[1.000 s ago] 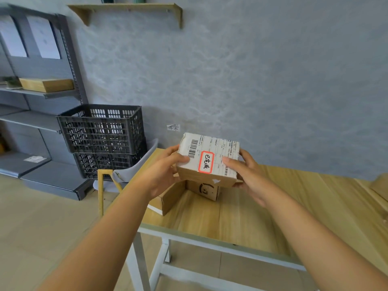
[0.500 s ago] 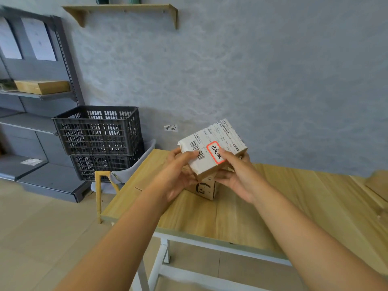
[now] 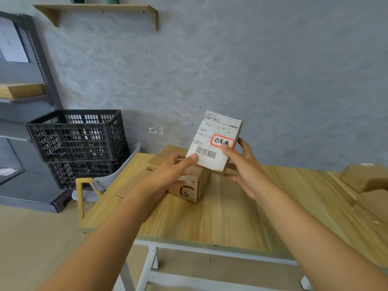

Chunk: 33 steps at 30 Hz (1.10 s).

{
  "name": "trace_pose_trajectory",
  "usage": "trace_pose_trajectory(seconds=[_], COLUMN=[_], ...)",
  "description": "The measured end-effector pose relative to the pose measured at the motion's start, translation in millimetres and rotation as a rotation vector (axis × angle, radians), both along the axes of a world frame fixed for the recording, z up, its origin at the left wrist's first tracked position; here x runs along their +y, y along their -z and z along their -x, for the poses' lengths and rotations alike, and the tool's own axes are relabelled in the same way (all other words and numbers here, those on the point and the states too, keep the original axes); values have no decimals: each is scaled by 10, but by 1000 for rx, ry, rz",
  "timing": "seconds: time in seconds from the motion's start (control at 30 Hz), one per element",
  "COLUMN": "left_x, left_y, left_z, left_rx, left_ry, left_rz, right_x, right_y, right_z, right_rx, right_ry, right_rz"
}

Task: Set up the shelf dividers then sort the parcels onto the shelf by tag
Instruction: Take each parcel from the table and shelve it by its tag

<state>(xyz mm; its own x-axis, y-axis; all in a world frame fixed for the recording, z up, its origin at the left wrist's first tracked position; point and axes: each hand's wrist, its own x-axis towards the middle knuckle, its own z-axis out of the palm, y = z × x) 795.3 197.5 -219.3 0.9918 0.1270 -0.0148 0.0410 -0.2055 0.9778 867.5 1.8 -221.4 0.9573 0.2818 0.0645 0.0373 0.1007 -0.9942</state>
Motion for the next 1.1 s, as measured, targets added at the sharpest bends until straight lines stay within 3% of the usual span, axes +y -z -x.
trace_pose_trajectory(seconds=[0.07,0.27,0.33,0.57,0.83,1.1], left_x=[13,32,-31,-399,-1157,-2269], left_y=[-9,-25,-20,-10,-225,-101], left_z=[-33,-200,-285,-581,-755,-216], left_rx=[-57,-150,-194,-360,-609,-825], left_ry=[-52,-128,-116,-6,233,614], left_rz=[-151,-1046,-1242,-1451,-1351,-1199], right_x=[-97,-360,-450,-835,-1337,-1969], right_y=[-11,29,35,60,-55,-35], right_z=[-63,-128,-146,-70,614,2004], right_rx=[0,42,48,68,67,117], right_ry=[64,132,143,210,537,941], right_rz=[30,112,112,128,86,135])
